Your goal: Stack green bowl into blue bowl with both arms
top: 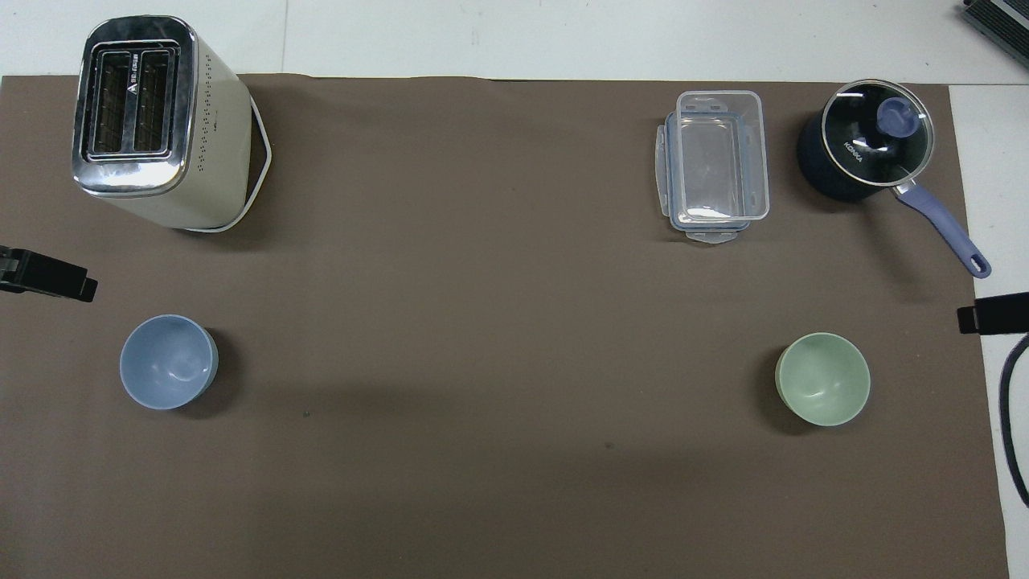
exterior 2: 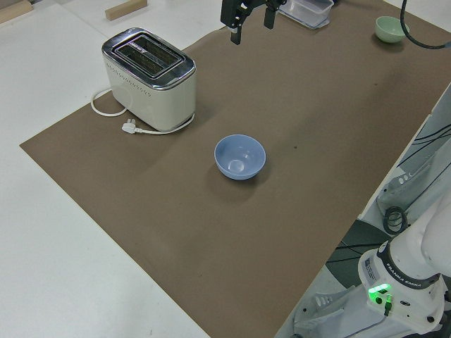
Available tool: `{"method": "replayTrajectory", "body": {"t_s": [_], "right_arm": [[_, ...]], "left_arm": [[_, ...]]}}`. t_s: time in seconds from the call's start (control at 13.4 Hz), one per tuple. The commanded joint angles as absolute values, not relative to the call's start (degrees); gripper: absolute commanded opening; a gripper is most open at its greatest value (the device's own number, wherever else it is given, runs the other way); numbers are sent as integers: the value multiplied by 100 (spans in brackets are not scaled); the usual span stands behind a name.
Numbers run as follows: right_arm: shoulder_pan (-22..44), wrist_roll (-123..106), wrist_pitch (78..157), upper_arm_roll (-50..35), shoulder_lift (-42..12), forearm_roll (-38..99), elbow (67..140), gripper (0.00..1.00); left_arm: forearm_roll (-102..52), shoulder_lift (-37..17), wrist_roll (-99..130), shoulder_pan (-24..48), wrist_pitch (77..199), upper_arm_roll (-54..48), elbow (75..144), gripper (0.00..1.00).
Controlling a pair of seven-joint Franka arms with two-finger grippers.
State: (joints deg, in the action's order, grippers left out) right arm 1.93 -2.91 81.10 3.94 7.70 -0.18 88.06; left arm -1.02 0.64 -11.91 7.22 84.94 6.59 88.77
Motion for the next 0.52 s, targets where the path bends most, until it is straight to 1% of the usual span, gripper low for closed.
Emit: {"method": "replayTrajectory", "body": {"t_s": [0.0, 0.45], "right_arm": [[132, -422, 8147, 378, 905, 79, 8956, 100], [132, -422, 8147, 378, 905, 70, 8956, 100]], "left_arm": [[-9, 70, -1187, 747, 8350, 686, 8789, 100], [-9, 79, -1143, 747, 8385, 668, 8780, 100]]}}
